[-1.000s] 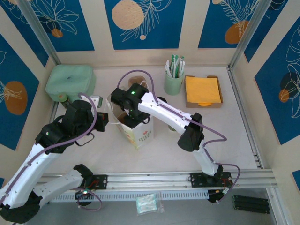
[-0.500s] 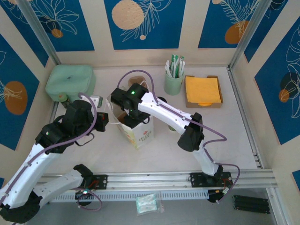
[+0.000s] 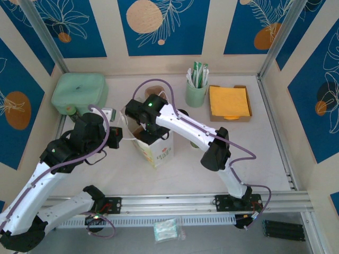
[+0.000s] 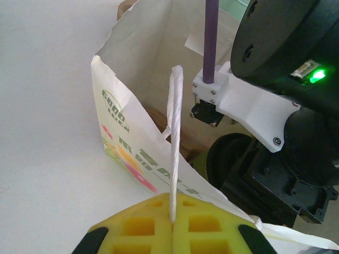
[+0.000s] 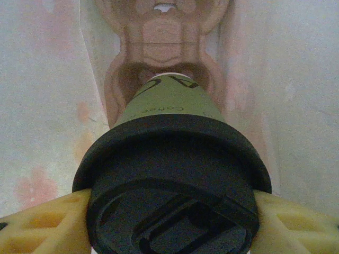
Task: Pack the takeout coffee
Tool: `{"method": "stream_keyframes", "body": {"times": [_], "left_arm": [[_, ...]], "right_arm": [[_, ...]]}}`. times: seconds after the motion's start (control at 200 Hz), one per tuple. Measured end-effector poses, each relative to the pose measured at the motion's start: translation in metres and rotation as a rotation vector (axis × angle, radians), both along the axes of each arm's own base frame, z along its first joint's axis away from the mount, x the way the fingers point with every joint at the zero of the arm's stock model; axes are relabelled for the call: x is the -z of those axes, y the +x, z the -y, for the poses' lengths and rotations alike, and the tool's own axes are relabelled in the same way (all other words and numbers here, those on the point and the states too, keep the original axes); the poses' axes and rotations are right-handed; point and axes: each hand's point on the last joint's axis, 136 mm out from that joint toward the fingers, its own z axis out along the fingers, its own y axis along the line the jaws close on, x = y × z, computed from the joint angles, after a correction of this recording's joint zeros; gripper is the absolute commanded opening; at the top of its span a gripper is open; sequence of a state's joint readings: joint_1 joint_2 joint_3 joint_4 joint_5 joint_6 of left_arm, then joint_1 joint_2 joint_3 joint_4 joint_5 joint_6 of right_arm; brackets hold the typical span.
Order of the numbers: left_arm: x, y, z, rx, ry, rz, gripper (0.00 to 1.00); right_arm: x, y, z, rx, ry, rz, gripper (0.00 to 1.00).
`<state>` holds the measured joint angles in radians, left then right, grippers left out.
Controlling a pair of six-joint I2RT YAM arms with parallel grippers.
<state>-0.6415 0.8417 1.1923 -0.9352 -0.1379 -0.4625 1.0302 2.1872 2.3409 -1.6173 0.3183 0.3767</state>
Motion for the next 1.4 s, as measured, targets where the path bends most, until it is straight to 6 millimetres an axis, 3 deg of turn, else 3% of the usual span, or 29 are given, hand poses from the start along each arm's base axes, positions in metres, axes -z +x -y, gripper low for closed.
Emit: {"method": "stream_keyframes", "body": {"times": [1.401], "left_arm": [[-0.001, 0.000, 0.000, 0.000, -0.002, 0.003, 0.00]], "right_arm": [[0.010, 0.007, -0.004, 0.000, -0.024, 0.008, 0.60]]}}
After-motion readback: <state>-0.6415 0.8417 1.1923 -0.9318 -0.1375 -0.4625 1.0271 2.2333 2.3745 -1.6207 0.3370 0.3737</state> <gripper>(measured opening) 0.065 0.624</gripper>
